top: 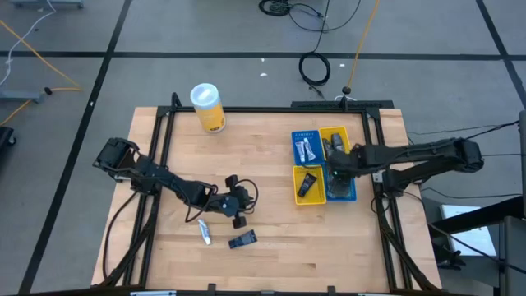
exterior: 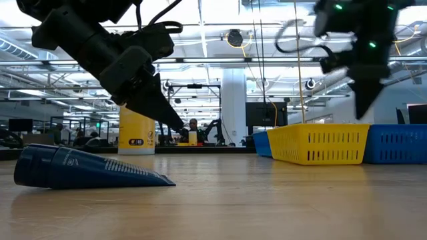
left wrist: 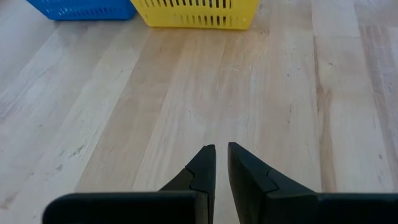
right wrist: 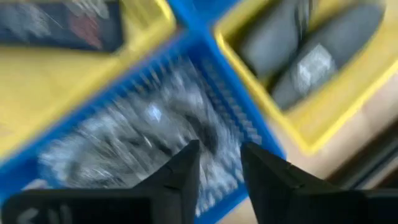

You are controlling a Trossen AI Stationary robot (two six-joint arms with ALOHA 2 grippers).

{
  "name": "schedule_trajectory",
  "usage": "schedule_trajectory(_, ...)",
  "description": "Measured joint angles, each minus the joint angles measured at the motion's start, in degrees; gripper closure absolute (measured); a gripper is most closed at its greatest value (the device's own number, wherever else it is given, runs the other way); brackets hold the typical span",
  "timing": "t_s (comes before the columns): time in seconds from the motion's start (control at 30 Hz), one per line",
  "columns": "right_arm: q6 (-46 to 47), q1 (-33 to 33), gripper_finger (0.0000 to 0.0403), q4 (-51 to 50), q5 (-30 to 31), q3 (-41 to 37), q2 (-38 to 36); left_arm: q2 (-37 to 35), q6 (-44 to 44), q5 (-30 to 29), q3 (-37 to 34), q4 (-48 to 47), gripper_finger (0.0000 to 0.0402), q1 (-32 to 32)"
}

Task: Pick & Place Travel size toiletries
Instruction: Put the black hairbrush into the bottom blue bin

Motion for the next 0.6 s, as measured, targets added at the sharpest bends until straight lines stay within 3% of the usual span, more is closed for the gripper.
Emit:
schedule_trajectory(0.23,12.57,5.03,0.0352,8.57,0.89,-12.67,-5.12,0.0,-0.56,-1.38,0.0,-0.15,0.0357,-0.25)
schedule_trajectory(0.4,12.45,5.49,0.0384,16.97,2.98,-17.94,-7.18,0.0,-0.57,-2.95,0.0,0.84,0.0357,-0.23)
schedule_trajectory(0.6,11.17,5.47,0.04,17.31,5.69,-17.8,-10.41,0.0,-0.15,-2.99,0.0,1.58,0.0357,-0.01)
